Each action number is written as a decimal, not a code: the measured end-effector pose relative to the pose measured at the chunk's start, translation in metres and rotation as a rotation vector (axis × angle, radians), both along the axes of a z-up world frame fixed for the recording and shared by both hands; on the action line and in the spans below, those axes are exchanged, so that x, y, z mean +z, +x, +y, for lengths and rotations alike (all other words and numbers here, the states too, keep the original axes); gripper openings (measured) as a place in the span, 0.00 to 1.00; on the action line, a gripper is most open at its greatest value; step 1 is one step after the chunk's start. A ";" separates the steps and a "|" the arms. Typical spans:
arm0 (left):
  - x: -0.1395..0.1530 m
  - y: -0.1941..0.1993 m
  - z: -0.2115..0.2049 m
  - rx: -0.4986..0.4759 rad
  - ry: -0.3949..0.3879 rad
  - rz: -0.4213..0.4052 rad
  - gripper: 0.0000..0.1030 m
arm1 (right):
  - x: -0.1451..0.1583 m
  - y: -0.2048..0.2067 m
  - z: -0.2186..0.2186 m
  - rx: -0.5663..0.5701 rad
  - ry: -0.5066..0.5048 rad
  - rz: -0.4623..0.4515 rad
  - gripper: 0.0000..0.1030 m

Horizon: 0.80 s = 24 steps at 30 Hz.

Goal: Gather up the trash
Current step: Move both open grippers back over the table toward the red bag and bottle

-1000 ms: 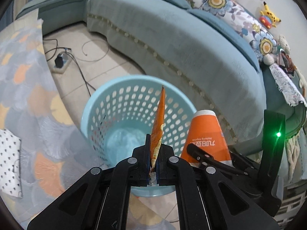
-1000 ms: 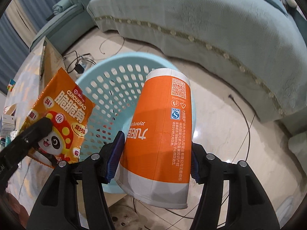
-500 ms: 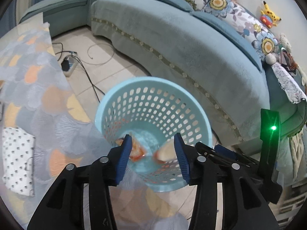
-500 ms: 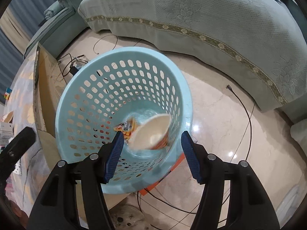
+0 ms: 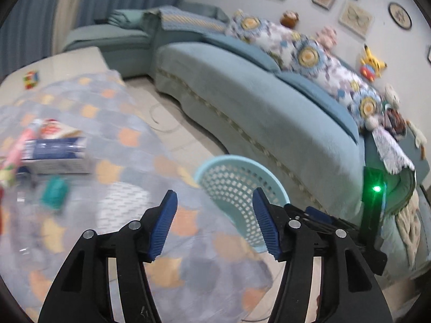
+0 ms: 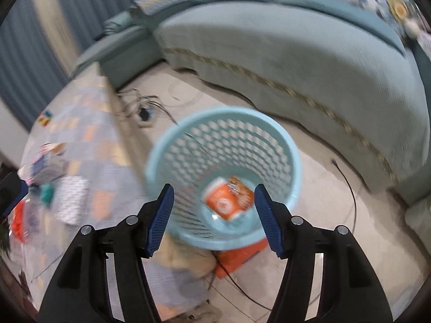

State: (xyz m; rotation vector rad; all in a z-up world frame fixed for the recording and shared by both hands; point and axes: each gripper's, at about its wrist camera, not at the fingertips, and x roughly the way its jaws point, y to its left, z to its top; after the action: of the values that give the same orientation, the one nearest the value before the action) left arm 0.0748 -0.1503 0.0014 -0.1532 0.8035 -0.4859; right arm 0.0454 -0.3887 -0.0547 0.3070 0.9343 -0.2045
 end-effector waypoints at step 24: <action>-0.008 -0.038 0.309 0.614 0.043 0.001 0.79 | 0.048 0.035 0.292 0.528 -0.062 -0.191 0.72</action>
State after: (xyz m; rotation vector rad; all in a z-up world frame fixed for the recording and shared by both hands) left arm 0.0368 0.1586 -0.0066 -0.3466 0.7234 0.1106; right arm 0.0801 -0.0967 -0.0072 0.0153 0.7882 0.2766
